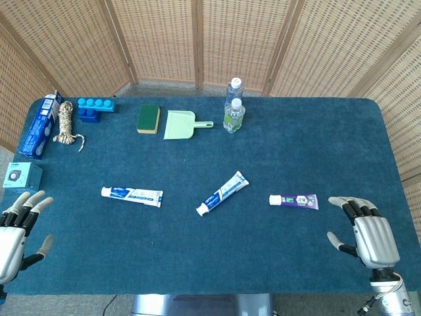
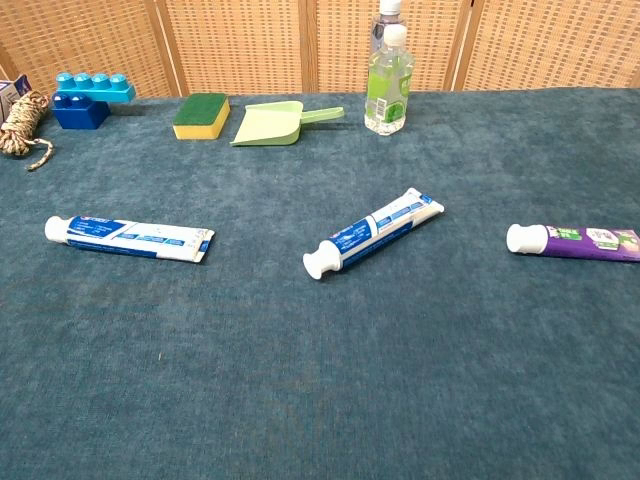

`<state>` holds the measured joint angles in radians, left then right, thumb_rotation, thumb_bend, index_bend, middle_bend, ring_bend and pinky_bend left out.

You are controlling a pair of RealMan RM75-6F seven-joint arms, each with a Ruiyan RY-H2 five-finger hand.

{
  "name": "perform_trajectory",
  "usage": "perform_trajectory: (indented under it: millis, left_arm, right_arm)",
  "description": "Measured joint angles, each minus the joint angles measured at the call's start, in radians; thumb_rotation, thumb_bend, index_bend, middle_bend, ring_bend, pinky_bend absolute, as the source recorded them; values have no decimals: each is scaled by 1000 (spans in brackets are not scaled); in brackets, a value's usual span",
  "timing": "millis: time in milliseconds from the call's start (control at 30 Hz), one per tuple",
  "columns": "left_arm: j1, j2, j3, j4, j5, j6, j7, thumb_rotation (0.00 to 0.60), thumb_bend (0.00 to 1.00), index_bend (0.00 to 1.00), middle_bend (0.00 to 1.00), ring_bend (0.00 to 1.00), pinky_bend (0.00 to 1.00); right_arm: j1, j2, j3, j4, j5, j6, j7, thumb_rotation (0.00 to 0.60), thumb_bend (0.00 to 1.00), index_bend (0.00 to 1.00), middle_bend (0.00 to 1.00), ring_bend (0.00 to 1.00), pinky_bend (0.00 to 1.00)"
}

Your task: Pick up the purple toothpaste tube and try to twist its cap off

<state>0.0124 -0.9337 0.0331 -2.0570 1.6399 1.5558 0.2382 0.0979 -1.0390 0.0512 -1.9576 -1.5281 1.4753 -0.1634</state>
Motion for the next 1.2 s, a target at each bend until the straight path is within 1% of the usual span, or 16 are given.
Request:
perform_trajectory:
  millis: [200,533,600,633,667,767,867,1067,1200]
  left_arm:
    - [-3,-2,-1,3,-4,-7,2,600,356,148,120,43,158]
    - [-11,8,-17,8,-9,-2,-12,600,356,153,118,37,158]
    - [-16,22,-21,6,-10,-5,-16,600,355,154,118,38,158]
    - [-19,30,-24,4,-11,-7,-18,600,356,154,118,38,158]
    - [-23,39,-27,1,-12,-9,-19,600,356,154,118,38,158]
    - [-40,66,-39,-11,-16,-23,-25,600,355,154,117,37,158]
    - [-58,85,-49,-24,-21,-40,-32,600,355,154,116,37,158]
    - [-93,110,-71,-51,-32,-72,-32,600,356,163,115,37,164]
    - [-114,115,-81,-65,-44,-98,-22,600,356,163,109,35,164]
  right_arm:
    - [0,-2,-2,3,8,-10,6,600,240,243,296,210,221]
    - [9,0,-1,2,17,-34,9,600,238,244,276,199,221]
    - [20,1,3,0,27,-53,6,600,238,244,270,158,221]
    - [26,1,7,0,34,-63,4,596,239,245,258,115,221]
    - [37,1,12,0,46,-80,0,584,239,248,242,69,221]
    - [71,-1,32,1,91,-129,-23,556,240,271,200,7,220]
    - [109,-12,51,5,148,-187,-48,552,239,299,175,0,219]
    - [208,-60,88,54,287,-329,-96,552,236,298,136,0,219]
    - [271,-109,110,118,362,-383,-133,544,234,258,104,0,214]
